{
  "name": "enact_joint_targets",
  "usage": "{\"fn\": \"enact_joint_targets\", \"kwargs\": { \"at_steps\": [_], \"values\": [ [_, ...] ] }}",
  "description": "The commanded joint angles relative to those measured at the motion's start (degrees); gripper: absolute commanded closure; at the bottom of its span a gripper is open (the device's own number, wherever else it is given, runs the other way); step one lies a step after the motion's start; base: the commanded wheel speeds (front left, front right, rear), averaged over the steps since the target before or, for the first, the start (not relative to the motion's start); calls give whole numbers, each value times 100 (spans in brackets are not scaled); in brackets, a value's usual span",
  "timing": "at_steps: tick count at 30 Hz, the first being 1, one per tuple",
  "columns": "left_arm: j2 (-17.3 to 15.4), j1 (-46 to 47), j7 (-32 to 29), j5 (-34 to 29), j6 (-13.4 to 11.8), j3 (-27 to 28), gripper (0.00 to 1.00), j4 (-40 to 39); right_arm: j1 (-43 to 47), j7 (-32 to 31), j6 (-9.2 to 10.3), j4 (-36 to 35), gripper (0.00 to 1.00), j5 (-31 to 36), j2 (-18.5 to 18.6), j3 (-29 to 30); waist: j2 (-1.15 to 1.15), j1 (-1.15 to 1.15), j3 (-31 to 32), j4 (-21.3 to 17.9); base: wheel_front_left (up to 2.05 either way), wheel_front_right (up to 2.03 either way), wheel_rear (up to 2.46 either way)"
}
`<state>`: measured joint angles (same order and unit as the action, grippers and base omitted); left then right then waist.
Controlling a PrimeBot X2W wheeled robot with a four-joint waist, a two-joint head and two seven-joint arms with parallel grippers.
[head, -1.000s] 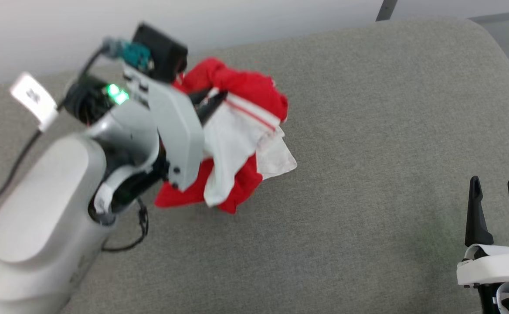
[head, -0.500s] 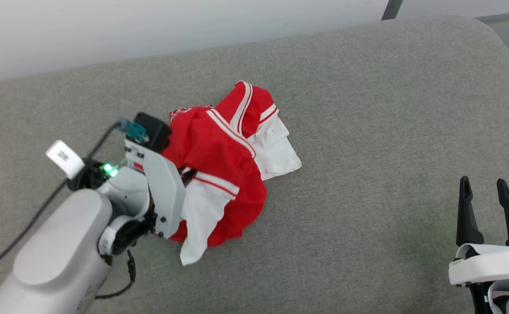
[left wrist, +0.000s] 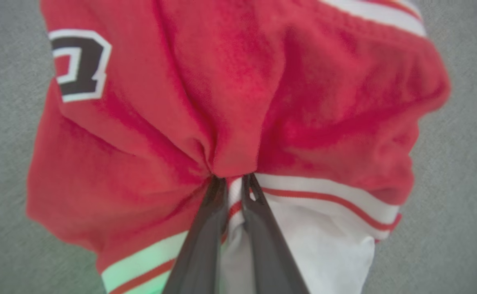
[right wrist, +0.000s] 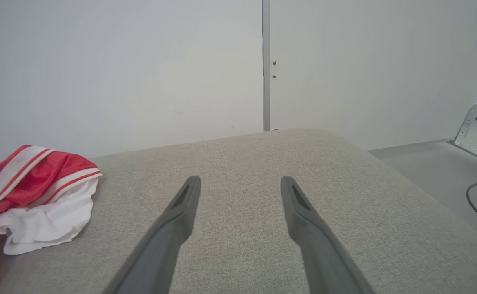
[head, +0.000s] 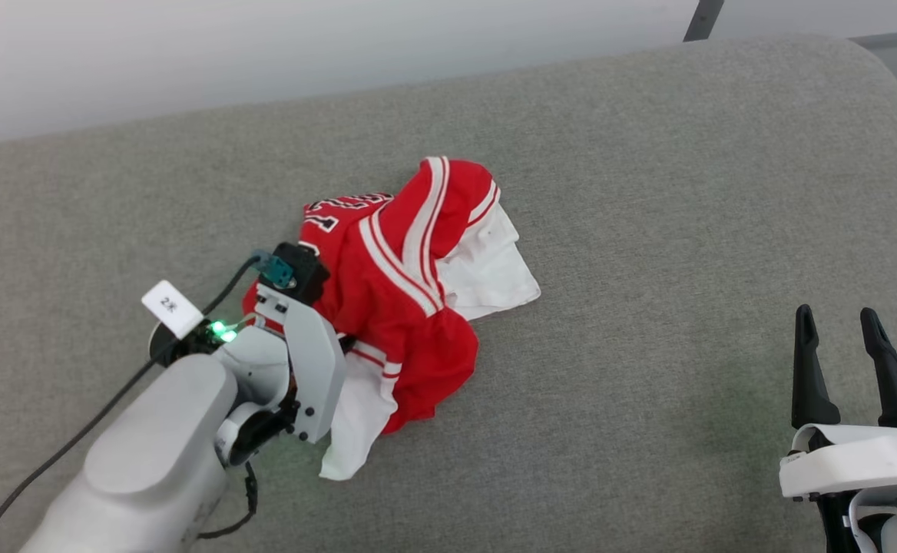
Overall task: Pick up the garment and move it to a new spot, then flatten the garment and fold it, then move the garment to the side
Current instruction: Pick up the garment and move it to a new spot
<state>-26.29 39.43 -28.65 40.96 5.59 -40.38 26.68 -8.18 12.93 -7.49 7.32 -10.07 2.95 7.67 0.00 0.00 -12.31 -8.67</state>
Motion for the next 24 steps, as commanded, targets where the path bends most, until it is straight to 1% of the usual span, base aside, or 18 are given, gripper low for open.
{"fn": "enact_joint_targets", "kwargs": {
  "at_steps": [1, 3, 4, 5, 11, 15, 20, 24],
  "values": [
    [21, 62, 69, 21, 47, -2, 83, 35, -27, 6, 0, 11, 0, 8, -12, 11, 0, 0, 34, 44, 0, 0, 0],
    [22, 145, 178, 51, 77, 21, 30, 76, -18, -4, 0, 8, 0, 35, -12, 22, 0, 0, 84, 97, 0, 0, 0],
    [1, 176, 233, 57, 100, 22, 10, 78, -10, -15, 0, 6, 0, 51, -12, 24, 0, 0, 117, 126, 0, 0, 0],
    [-1, 189, 277, 121, 99, 50, 0, 69, 3, -24, 0, -6, 0, 60, -12, 21, 0, 0, 148, 155, 0, 0, 0],
    [-137, 212, 573, 296, 147, 196, 0, -201, 58, -106, 0, -62, 0, 133, -12, 14, 0, 0, 357, 376, 0, 0, 0],
    [-246, 121, 943, 328, 140, 347, 0, -485, 78, -146, 0, -108, 0, 164, -12, -34, 0, 0, 502, 531, 0, 0, 0],
    [-407, -106, 1719, 248, 33, 627, 0, -805, 109, -143, 0, -123, 0, 215, -12, -137, 0, 0, 677, 720, 0, 0, 0],
    [-554, -462, 2519, 190, -80, 907, 0, -965, 141, -122, 0, -75, 0, 299, -10, -216, 0, 0, 846, 838, 0, 0, 0]
  ]
}}
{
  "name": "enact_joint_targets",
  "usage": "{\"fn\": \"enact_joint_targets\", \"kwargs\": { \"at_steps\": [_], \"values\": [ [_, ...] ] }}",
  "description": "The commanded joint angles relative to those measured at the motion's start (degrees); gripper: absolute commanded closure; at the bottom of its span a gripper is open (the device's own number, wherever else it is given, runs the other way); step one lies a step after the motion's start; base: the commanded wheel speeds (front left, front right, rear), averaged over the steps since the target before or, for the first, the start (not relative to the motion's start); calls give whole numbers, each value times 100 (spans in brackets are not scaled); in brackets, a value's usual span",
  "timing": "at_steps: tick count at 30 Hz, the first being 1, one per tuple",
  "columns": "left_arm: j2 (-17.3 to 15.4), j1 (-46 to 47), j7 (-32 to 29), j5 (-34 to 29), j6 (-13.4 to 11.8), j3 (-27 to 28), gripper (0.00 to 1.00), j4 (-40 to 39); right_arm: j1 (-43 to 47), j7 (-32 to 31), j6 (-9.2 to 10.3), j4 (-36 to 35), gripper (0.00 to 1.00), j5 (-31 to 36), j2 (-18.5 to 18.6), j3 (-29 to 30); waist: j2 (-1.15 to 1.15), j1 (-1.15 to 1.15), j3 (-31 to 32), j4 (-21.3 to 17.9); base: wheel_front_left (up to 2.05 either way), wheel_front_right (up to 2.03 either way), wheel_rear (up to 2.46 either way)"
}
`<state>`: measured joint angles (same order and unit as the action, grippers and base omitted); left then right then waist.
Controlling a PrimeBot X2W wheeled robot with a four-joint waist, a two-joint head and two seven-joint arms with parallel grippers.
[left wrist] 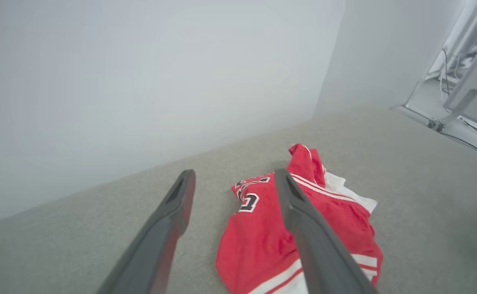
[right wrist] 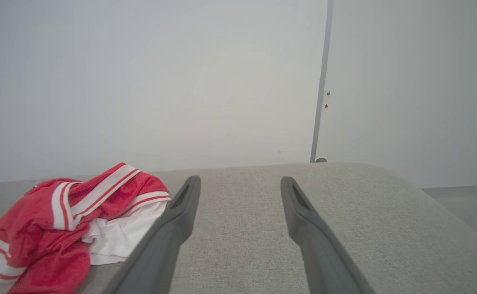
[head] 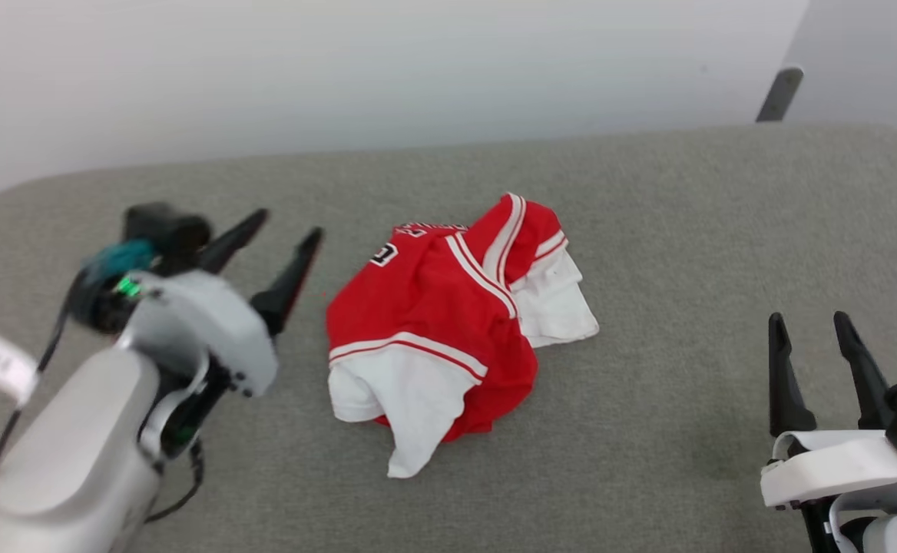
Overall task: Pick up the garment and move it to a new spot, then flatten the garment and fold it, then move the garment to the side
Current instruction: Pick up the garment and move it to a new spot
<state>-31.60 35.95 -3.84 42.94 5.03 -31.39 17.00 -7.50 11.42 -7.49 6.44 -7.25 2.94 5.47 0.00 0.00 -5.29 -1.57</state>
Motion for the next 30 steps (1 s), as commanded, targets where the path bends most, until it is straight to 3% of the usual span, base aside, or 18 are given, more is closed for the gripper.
{"fn": "enact_joint_targets", "kwargs": {
  "at_steps": [1, 10, 19, 30],
  "values": [
    [-52, -234, 232, -36, -47, 55, 0, -34, 91, 35, 0, 30, 0, 37, -9, -8, 0, 0, 196, 158, 0, 0, 0],
    [-248, -1443, 1549, -111, -536, 503, 0, -368, 347, 30, 0, 97, 0, 211, -9, 38, 0, 0, 641, 393, 0, 0, 0],
    [-189, -2648, 1891, -62, -904, 1132, 0, -731, 602, 111, 0, 172, 0, 185, 122, 48, 0, 0, 868, 576, 0, 0, 0],
    [72, -3780, 1895, -472, -751, 2096, 0, -1236, 867, 178, 0, 189, 0, 135, 161, 190, 0, 0, 1074, 779, 0, 0, 0]
  ]
}}
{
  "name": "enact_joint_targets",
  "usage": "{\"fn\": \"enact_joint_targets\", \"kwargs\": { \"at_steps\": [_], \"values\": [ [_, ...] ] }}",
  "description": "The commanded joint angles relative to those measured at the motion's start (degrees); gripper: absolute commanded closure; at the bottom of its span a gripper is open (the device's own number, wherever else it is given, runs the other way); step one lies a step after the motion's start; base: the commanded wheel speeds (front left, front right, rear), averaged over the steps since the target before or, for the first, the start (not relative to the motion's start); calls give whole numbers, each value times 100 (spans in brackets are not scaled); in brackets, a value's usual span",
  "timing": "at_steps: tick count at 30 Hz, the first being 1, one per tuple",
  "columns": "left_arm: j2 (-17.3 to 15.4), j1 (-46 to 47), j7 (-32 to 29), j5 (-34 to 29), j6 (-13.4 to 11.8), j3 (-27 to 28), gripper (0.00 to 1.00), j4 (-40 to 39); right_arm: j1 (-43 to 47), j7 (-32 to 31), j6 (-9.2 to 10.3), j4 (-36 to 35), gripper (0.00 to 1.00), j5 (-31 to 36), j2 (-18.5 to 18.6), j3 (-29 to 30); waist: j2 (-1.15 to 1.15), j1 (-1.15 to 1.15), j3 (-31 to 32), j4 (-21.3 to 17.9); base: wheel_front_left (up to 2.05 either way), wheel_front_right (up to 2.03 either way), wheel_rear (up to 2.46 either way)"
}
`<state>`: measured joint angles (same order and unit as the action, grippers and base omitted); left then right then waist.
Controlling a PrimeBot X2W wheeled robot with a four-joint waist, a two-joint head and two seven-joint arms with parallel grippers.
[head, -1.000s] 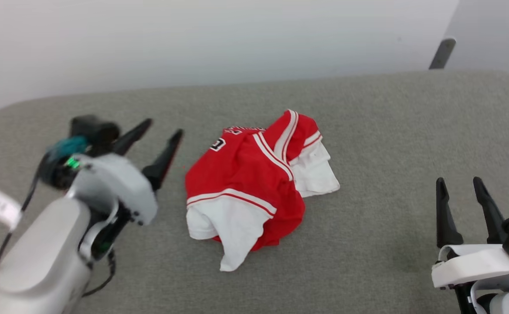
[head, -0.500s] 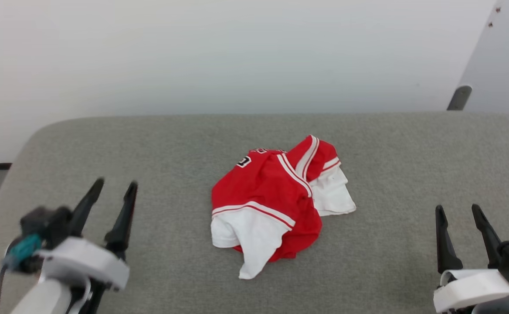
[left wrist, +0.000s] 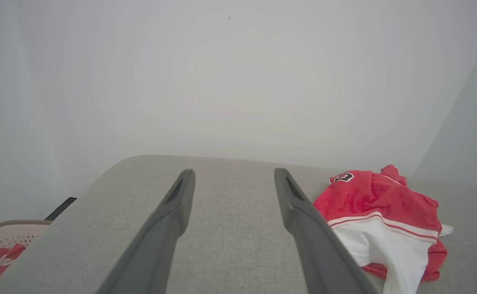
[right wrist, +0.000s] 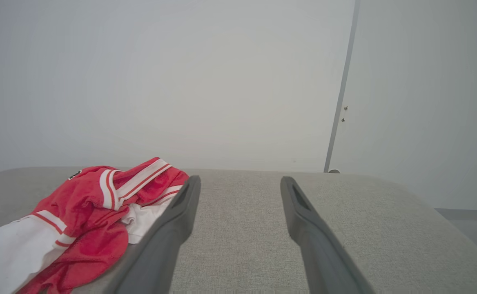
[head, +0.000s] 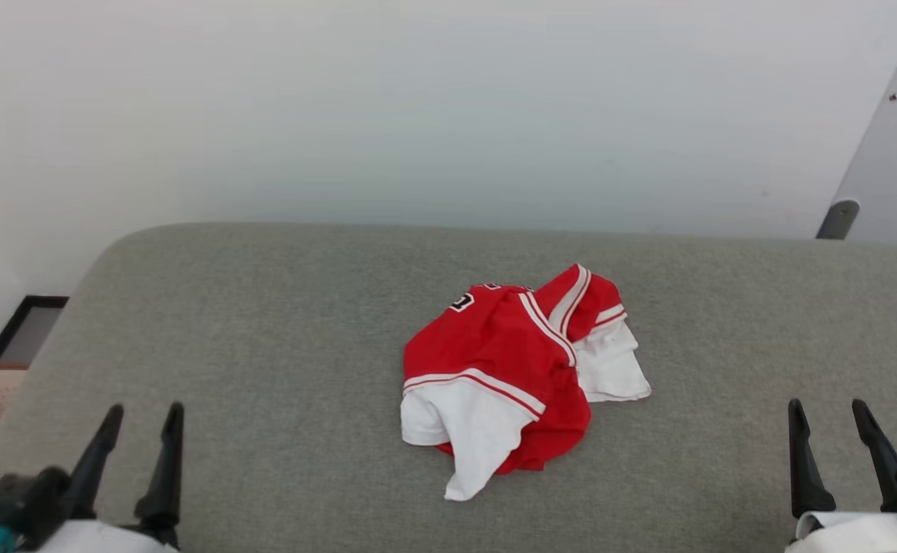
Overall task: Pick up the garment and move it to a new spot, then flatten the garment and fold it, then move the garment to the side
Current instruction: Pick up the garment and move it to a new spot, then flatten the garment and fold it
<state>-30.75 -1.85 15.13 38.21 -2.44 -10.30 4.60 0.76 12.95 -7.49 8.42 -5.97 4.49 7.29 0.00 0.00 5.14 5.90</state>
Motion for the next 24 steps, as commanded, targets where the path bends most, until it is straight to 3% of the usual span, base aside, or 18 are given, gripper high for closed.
{"fn": "enact_joint_targets", "kwargs": {
  "at_steps": [1, 11, 24],
  "values": [
    [40, -73, -2, -37, 23, 71, 0, -26, 69, 32, 0, -23, 0, 6, 3, 30, 0, 0, 40, 49, 0, 0, 0],
    [442, -579, -1, -383, 282, 733, 0, -144, 259, -7, 0, -140, 0, 12, -56, 140, 0, 0, 62, 160, 0, 0, 0],
    [683, -633, -1, -616, 555, 956, 0, -178, 276, -94, 0, -237, 0, 39, -78, 91, 0, 0, -11, 195, 0, 0, 0]
  ]
}}
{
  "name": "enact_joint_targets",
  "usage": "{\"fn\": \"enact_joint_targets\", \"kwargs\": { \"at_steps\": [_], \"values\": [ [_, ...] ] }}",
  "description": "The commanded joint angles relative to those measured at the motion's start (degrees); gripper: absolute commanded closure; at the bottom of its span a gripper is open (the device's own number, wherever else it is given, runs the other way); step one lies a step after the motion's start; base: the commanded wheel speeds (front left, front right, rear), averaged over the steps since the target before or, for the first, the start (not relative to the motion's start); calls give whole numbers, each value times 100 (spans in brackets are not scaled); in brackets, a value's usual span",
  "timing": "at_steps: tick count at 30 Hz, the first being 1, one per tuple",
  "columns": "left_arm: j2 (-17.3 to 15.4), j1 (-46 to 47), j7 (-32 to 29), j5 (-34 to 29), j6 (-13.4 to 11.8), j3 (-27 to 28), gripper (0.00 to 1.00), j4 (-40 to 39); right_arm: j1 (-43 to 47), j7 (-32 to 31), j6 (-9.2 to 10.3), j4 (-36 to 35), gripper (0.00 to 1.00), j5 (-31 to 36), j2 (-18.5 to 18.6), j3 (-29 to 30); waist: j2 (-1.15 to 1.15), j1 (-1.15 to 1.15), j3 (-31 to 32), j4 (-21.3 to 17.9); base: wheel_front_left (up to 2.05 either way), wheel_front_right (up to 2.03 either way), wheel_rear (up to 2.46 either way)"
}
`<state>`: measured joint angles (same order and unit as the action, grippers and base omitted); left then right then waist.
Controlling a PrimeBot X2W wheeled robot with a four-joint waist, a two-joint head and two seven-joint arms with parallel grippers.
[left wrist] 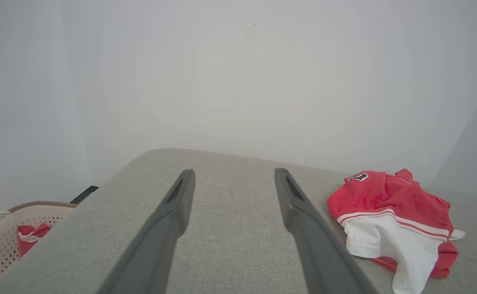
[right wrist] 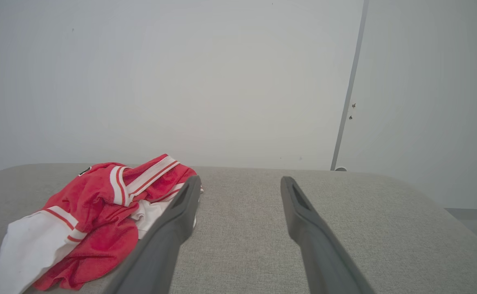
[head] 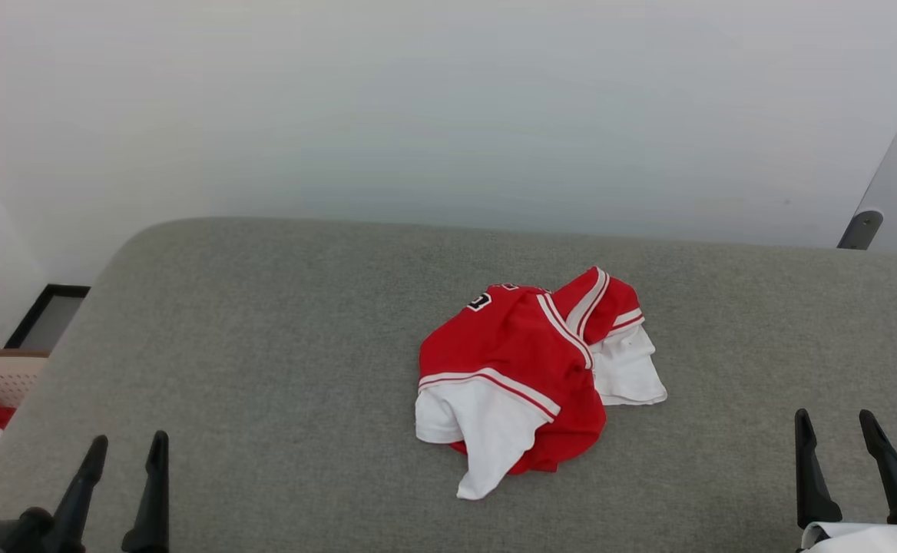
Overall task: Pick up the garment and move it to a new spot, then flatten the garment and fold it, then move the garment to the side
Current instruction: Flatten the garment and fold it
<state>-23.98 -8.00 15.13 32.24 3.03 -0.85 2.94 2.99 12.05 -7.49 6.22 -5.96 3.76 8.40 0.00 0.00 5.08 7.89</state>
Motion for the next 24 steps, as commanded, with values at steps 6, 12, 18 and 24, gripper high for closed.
{"fn": "enact_joint_targets", "kwargs": {
  "at_steps": [6, 12, 18, 24],
  "values": [
    [7, 40, -2, -58, 36, -31, 0, -13, -42, -65, 0, -46, 0, 56, -7, -58, 0, 0, -70, -26, 0, 0, 0],
    [10, 120, -46, -37, 19, -101, 0, -58, -165, -131, 0, -6, 0, 22, 34, -144, 0, 0, -146, -17, 0, 0, 0],
    [40, 204, -78, -74, -34, -167, 0, -53, -402, -352, 0, 102, 0, -97, 98, -292, 0, 0, -250, 81, 0, 0, 0],
    [124, 393, -66, -141, -73, -268, 0, -33, -799, -937, 0, 260, 0, -188, 257, -425, 0, 0, -419, 336, 0, 0, 0]
  ]
}}
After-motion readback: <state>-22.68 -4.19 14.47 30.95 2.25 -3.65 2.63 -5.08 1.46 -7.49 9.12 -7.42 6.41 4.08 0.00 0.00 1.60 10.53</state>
